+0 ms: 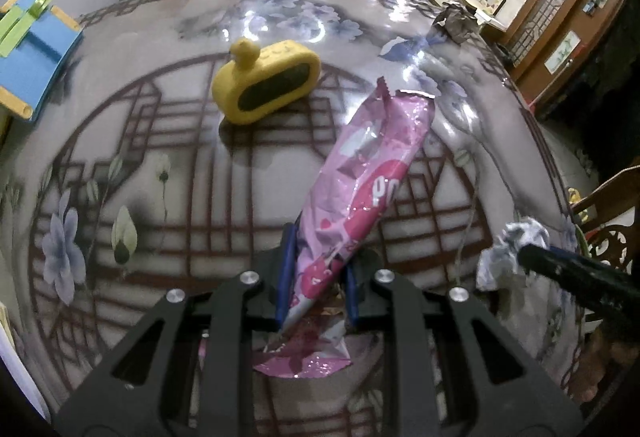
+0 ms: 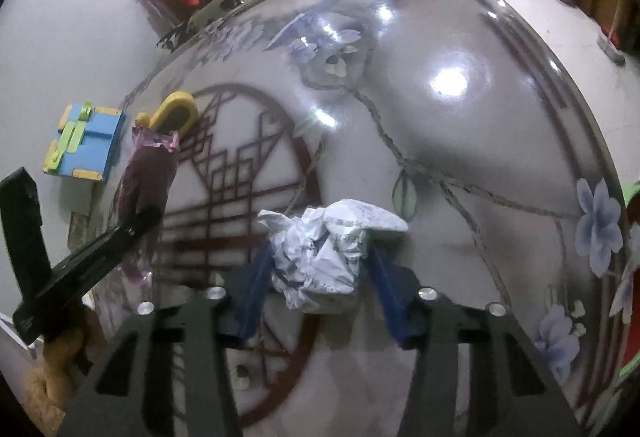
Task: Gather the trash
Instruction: 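Carry the pink wrapper and crumpled foil over the red bin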
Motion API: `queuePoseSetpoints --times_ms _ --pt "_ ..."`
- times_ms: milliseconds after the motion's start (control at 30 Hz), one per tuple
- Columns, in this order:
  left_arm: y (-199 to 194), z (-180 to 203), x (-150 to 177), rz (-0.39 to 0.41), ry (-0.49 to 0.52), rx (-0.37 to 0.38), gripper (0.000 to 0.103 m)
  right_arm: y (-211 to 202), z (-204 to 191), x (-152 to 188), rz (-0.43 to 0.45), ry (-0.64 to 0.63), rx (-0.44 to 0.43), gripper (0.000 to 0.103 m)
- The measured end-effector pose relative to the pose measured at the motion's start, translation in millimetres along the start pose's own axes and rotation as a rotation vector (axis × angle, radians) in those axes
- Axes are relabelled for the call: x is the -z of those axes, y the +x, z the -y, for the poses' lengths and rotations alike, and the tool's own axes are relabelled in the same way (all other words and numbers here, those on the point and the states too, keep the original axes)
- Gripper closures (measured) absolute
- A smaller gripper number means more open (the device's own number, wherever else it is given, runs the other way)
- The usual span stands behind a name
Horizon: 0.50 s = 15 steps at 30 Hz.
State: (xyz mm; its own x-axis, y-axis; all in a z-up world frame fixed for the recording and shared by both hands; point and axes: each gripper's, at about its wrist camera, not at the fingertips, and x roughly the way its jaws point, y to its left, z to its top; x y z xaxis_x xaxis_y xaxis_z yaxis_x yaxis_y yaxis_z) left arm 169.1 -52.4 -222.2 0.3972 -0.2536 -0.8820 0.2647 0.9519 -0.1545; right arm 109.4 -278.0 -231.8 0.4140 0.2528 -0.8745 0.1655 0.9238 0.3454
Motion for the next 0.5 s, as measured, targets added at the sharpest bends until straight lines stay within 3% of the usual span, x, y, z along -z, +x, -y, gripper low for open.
queuePoseSetpoints --times_ms 500 --pt "-68 21 28 0.074 0.007 0.024 0.082 -69 -22 35 0.104 -0.071 0.002 0.062"
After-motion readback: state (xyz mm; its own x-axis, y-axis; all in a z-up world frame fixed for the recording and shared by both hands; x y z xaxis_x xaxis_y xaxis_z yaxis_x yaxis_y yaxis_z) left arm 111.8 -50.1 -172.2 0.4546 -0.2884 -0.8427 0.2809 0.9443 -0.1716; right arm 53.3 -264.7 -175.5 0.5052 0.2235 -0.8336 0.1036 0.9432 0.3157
